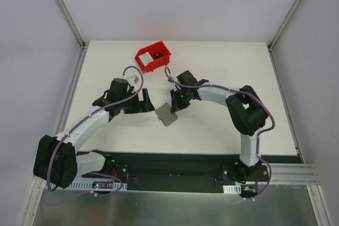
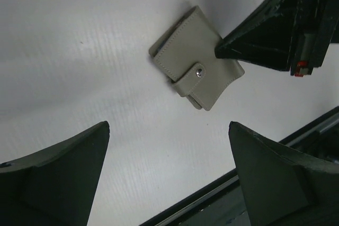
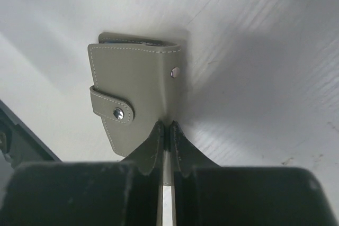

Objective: Put the credit cards into the card holder
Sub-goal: Move the card holder to the center of the board.

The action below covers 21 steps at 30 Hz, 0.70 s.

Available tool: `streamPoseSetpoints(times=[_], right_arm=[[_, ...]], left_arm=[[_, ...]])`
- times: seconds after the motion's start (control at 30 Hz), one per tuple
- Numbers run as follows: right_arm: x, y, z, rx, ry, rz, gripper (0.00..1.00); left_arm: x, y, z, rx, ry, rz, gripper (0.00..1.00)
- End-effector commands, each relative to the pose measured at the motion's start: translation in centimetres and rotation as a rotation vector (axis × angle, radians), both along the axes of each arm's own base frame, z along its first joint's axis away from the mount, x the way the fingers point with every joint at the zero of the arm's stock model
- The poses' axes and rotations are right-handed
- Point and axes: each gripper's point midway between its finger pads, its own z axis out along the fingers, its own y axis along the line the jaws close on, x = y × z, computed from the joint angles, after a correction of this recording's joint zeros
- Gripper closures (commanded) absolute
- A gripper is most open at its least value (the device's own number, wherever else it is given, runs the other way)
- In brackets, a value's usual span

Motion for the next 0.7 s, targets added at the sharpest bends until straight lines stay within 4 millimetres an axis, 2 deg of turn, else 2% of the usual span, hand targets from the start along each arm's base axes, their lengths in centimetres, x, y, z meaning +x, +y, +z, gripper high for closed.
streamPoseSetpoints(times=[0.0, 0.2, 0.37, 0.4, 0.67], right_arm=[[-1.7, 1.4, 2.3, 0.111, -0.007, 0.041, 0.99], [-4.0, 1.0, 1.4, 0.148, 0.008, 0.137, 0.99], [-4.2, 0.9, 0.9, 0.147, 0.008, 0.158, 0.99], [-4.1, 0.7, 0.6, 0.133, 0.007, 0.151, 0.99], [-4.0, 0.6, 0.1, 0.123, 0.017, 0.141, 0.99]], left_arm=[[-0.1, -3.5, 1.0, 0.010, -0.090, -0.213, 0.09], [-1.6, -7.2, 0.3, -0.080, -0.034, -0.448, 0.20], [-2.9, -9.4, -1.1, -0.139, 0.051, -0.564, 0.26], [-3.2, -9.7, -1.4, -0.142, 0.070, -0.577, 0.29], [-3.7, -9.9, -4.5, -0.116, 0.163, -0.579, 0.32]])
